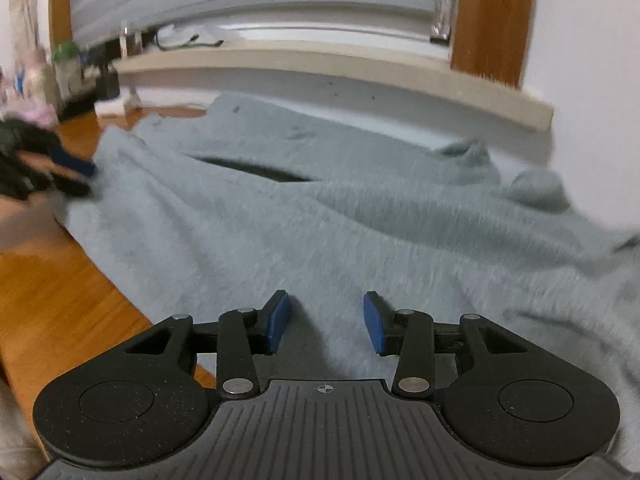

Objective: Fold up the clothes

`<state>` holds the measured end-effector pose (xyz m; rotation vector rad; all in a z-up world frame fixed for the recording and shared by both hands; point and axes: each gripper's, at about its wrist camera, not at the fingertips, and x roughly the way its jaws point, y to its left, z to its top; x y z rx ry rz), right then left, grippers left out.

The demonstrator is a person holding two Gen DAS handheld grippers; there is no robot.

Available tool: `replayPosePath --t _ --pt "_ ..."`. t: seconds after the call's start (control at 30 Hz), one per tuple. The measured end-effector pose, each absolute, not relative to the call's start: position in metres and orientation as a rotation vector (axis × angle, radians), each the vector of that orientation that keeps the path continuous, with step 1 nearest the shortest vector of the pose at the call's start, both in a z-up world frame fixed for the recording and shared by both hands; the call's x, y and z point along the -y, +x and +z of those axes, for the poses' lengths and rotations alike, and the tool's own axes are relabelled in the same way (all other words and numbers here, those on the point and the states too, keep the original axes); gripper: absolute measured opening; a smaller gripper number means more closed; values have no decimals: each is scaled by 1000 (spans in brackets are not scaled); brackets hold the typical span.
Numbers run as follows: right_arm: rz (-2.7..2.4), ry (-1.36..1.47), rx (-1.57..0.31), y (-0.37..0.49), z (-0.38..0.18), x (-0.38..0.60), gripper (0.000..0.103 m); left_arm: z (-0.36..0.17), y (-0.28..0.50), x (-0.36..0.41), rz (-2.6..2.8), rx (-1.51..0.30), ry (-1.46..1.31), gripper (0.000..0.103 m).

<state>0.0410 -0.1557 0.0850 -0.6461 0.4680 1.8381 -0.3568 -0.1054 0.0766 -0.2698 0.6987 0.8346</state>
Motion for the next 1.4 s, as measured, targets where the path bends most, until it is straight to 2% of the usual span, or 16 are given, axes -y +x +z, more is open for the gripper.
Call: replayPosePath --t 0.5,0.7,0.77,0.9,1.0,1.2,1.4 --pt "1899 -645 -463 52 85 207 43 73 -382 148 796 -722 -250 40" --pt "1911 -628 -418 49 83 215 43 85 -371 142 801 -751 -246 41" --pt "1909 -628 -416 51 85 213 43 92 -361 137 810 -743 -217 48" --pt "1852 -566 -382 63 92 208 43 106 -331 121 781 -706 -184 51" --pt "1823 -551 -404 73 91 200 43 105 -300 106 728 -707 -167 60" --pt "1816 -562 -447 80 80 191 44 79 -266 84 743 -791 -126 60" --pt "1813 -560 -433 78 78 193 46 71 -294 72 764 -738 -244 64"
